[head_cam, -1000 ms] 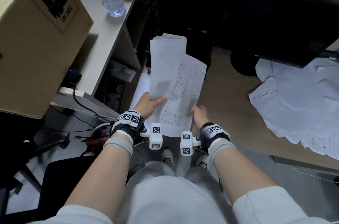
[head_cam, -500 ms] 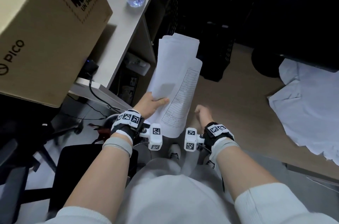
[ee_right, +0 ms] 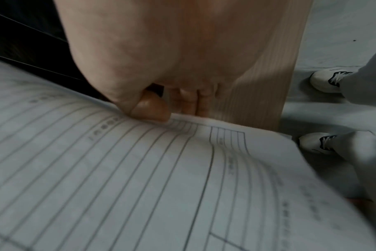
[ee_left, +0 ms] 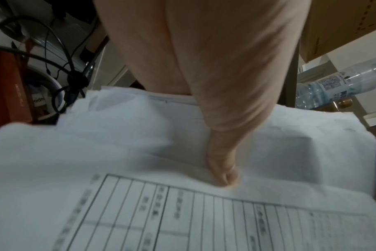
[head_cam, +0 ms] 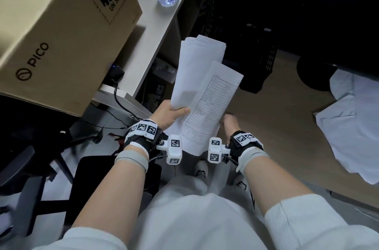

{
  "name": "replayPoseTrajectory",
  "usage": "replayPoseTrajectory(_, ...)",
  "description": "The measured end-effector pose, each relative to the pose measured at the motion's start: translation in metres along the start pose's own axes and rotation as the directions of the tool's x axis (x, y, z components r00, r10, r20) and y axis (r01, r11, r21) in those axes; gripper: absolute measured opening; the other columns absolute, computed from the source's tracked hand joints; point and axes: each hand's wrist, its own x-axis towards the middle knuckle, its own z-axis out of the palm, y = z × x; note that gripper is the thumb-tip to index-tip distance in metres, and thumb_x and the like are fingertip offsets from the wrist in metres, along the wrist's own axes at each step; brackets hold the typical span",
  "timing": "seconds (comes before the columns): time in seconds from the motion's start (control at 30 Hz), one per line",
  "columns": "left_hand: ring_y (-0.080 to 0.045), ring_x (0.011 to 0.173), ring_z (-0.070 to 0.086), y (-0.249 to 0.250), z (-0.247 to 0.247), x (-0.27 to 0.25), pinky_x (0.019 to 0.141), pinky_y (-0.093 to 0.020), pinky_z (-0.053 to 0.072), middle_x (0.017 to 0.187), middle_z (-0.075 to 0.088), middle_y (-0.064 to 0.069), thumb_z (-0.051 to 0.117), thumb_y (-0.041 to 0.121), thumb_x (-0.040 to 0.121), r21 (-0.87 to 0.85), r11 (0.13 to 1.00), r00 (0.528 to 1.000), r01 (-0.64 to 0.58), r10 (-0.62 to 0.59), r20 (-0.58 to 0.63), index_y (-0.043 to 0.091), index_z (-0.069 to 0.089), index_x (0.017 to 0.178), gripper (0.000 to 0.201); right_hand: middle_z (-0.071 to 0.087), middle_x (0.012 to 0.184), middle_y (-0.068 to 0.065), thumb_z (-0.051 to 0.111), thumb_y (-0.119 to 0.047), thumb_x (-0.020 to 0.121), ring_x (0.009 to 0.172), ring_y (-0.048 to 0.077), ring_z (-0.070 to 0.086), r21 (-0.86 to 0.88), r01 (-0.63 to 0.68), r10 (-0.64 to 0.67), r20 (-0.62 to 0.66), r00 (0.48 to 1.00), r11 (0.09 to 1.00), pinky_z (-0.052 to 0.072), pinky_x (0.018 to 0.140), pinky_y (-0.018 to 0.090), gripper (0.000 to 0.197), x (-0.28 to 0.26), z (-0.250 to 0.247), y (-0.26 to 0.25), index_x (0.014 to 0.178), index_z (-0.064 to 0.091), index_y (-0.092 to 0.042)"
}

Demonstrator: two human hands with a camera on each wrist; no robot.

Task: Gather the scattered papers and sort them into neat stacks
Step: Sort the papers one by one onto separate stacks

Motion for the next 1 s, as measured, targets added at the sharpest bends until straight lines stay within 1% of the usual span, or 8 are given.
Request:
replayPoseTrajectory(0.07,-0.016,0.101,0.069,-0.004,-0.002,0.005,0.098,-0.036,0.053,0.105,0.074,-0.002,0.068,0.016,0.096,0.073,0.997,0.996,0.014,-0.007,-0.092,0.003,0.07,0.12,0.027,0.06,0.115,0.008,0.06,-0.011,0.088,0.104,0.029,0.058,0.092,0.088,-0.085,-0.033,0.996,0.992,0.045,0.087,0.037,0.04,-0.003,-0.006,0.011,0.126,0.051,-0.006)
replayPoseTrajectory(0.2,-0.032,0.103,0.067,-0.016,-0.002,0.019,0.093,-0.045,0.054,0.108,0.073,-0.012,0.068,0.03,0.094,0.241,0.96,0.952,0.14,-0.063,-0.301,0.005,0.071,0.117,0.035,0.068,0.086,0.004,0.068,-0.017,0.088,0.076,0.021,0.063,0.011,0.229,-0.228,-0.041,0.973,0.973,0.049,0.059,0.026,0.017,-0.003,-0.023,0.022,0.096,0.067,-0.002)
replayPoseTrajectory(0.33,-0.04,0.1,0.065,-0.012,0.004,0.029,0.088,-0.045,0.054,0.107,0.071,-0.018,0.063,0.034,0.093,0.266,0.94,0.903,0.213,-0.085,-0.421,0.002,0.069,0.111,0.038,0.069,0.093,0.014,0.061,-0.014,0.091,0.083,0.033,0.065,0.017,0.12,-0.113,-0.221,0.969,0.993,0.052,0.07,0.036,0.017,0.023,-0.04,0.035,0.096,0.065,0.003)
replayPoseTrajectory(0.63,-0.04,0.106,0.064,-0.003,0.004,0.038,0.088,-0.042,0.051,0.113,0.071,-0.018,0.061,0.032,0.098,0.296,0.941,0.898,0.165,-0.019,-0.44,0.003,0.069,0.116,0.035,0.068,0.085,0.022,0.053,-0.007,0.091,0.066,0.025,0.055,-0.098,0.121,-0.131,-0.105,0.986,0.988,0.044,0.058,0.032,0.027,0.042,-0.023,0.036,0.104,0.064,0.014)
replayPoseTrajectory(0.73,-0.038,0.106,0.065,-0.008,-0.005,0.039,0.09,-0.043,0.053,0.113,0.072,-0.017,0.063,0.031,0.097,0.266,0.949,0.897,0.169,-0.037,-0.441,0.003,0.069,0.116,0.034,0.069,0.109,0.023,0.052,-0.009,0.092,0.088,0.037,0.068,-0.119,0.107,-0.114,-0.057,0.992,0.987,0.053,0.069,0.036,0.029,0.052,-0.011,0.031,0.109,0.064,0.012)
replayPoseTrajectory(0.8,-0.036,0.109,0.066,-0.01,-0.009,0.039,0.093,-0.043,0.052,0.115,0.072,-0.017,0.064,0.028,0.097,0.245,0.954,0.892,0.174,-0.047,-0.45,0.002,0.069,0.117,0.034,0.069,0.111,0.021,0.053,-0.013,0.092,0.102,0.038,0.066,-0.132,0.099,-0.103,-0.022,0.994,0.986,0.056,0.081,0.039,0.029,0.057,-0.003,0.027,0.108,0.066,0.008)
replayPoseTrajectory(0.93,-0.032,0.11,0.067,-0.014,-0.015,0.04,0.096,-0.043,0.053,0.116,0.072,-0.014,0.065,0.025,0.097,0.177,0.968,0.899,0.178,-0.087,-0.429,0.001,0.069,0.12,0.033,0.071,0.088,0.017,0.052,-0.029,0.09,0.078,0.033,0.069,-0.249,0.074,-0.066,0.04,0.997,0.966,0.057,0.076,0.042,0.034,0.076,0.022,0.017,0.103,0.069,-0.002)
replayPoseTrajectory(1.0,-0.03,0.109,0.067,-0.014,-0.017,0.042,0.095,-0.039,0.053,0.116,0.072,-0.013,0.064,0.024,0.098,0.161,0.972,0.903,0.172,-0.09,-0.419,0.001,0.069,0.12,0.032,0.07,0.1,0.016,0.049,-0.032,0.091,0.083,0.032,0.068,-0.313,0.071,-0.052,0.069,0.996,0.947,0.056,0.078,0.041,0.038,0.087,0.035,0.013,0.114,0.065,-0.006)
